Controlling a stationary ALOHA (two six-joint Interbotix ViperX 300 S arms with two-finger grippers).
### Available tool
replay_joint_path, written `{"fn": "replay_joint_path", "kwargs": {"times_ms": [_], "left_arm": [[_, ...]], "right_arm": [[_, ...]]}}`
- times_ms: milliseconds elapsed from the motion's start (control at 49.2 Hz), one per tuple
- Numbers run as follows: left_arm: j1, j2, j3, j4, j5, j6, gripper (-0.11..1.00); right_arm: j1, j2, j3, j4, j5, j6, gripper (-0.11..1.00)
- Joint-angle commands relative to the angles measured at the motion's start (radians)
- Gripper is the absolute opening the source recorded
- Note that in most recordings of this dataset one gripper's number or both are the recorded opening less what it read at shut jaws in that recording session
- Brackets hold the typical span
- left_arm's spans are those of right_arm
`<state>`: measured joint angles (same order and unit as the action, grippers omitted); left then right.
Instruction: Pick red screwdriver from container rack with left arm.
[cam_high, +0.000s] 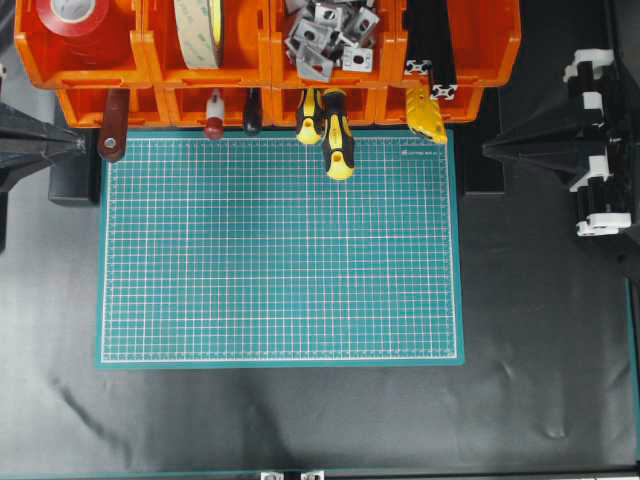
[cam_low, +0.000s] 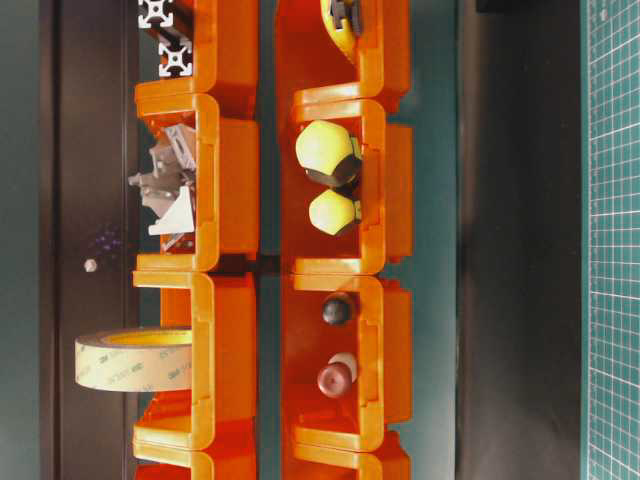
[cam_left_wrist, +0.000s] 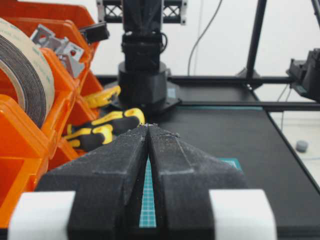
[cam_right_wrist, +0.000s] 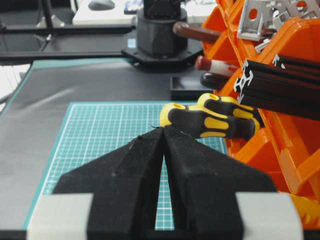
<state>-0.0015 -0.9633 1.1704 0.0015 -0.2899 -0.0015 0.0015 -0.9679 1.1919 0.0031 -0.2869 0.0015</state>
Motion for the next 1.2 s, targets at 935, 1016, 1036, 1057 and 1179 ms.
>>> {"fn": "replay_joint_path", "kwargs": {"times_ms": [935,1016,1036,1057,1179], "left_arm": [[-0.172,0.19,-0.65,0.074,1.097,0.184,0.0],[-0.179,0.23,-0.686,0.078,1.143,0.193,0.0],[-0.181,0.242,-0.693,0.08,1.157,0.195,0.0],[-0.184,0.253,-0.698,0.08,1.166,0.195,0.0],[-0.222,0.341,-0.733,0.103,1.195,0.195,0.0]], "right_arm": [[0.002,-0.051,-0.043,0.02,-0.035,0.067,0.0],[0.002,-0.054,-0.044,0.02,-0.034,0.066,0.0],[0.002,-0.054,-0.044,0.02,-0.032,0.066,0.0],[0.002,-0.054,-0.043,0.02,-0.032,0.067,0.0],[0.002,-0.052,-0.044,0.021,-0.032,0.067,0.0]]}}
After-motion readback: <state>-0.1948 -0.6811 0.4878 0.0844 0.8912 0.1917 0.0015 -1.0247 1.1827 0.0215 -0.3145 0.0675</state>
